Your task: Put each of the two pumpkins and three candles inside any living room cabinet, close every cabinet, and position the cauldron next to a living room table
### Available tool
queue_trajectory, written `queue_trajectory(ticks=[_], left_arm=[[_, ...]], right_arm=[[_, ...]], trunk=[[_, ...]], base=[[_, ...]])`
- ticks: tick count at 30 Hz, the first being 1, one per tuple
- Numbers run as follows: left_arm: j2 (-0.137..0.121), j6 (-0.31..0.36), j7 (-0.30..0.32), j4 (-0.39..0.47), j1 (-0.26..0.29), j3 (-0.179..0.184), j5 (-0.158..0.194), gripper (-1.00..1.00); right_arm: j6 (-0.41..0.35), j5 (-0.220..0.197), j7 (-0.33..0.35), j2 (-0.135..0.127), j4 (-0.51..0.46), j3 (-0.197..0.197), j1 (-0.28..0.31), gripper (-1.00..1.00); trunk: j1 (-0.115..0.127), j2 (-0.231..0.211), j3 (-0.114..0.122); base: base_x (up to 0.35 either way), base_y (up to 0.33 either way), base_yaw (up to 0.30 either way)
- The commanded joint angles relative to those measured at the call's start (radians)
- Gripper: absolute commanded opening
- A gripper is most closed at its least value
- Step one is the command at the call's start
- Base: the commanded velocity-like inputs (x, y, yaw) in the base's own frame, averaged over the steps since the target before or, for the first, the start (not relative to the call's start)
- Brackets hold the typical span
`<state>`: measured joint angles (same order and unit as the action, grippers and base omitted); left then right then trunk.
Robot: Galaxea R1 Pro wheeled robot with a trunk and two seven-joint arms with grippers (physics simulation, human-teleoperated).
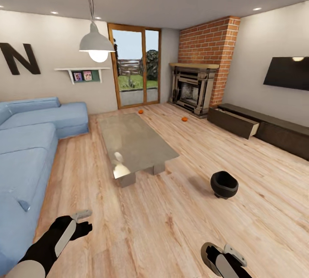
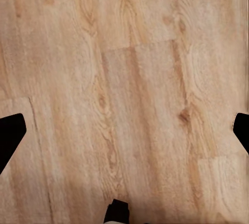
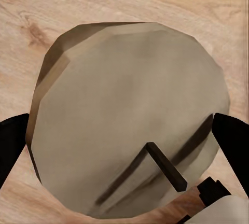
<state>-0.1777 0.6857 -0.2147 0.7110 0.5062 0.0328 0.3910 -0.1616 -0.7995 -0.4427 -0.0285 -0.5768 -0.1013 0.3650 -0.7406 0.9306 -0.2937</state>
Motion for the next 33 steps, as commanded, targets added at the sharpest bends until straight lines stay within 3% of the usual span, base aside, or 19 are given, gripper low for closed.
queue_trajectory(ticks=[1, 10, 15, 18, 33], left_arm=[[0.0, 0.0, 0.0, 0.0, 0.0, 0.0, 0.0, 1.0], [0.001, -0.003, 0.0, 0.0, 0.0, 0.001, 0.0, 1.0], [0.0, -0.005, 0.001, -0.001, 0.0, 0.001, 0.0, 1.0], [0.0, -0.006, 0.002, 0.0, 0.0, 0.001, 0.0, 1.0], [0.0, -0.009, 0.004, 0.0, 0.0, 0.002, 0.0, 1.0]], right_arm=[[0.001, 0.0, 0.001, -0.001, 0.004, 0.0, 0.0, -1.0], [0.002, 0.002, 0.001, -0.002, 0.02, 0.003, 0.0, -1.0], [0.014, 0.003, 0.001, -0.003, 0.046, 0.052, 0.0, -1.0], [0.024, 0.003, 0.001, -0.003, 0.051, 0.061, 0.0, -1.0], [0.029, 0.002, 0.001, -0.002, 0.064, 0.067, 0.0, -1.0]], trunk=[[0.0, 0.0, 0.0], [0.0, 0.0, 0.0], [0.0, 0.0, 0.0], [0.0, 0.0, 0.0], [0.0, 0.0, 0.0]], base=[[-0.001, 0.0, -0.288], [0.0, 0.0, -0.288], [0.0, 0.0, -0.288], [0.0, 0.0, -0.287], [0.0, 0.0, -0.288]])
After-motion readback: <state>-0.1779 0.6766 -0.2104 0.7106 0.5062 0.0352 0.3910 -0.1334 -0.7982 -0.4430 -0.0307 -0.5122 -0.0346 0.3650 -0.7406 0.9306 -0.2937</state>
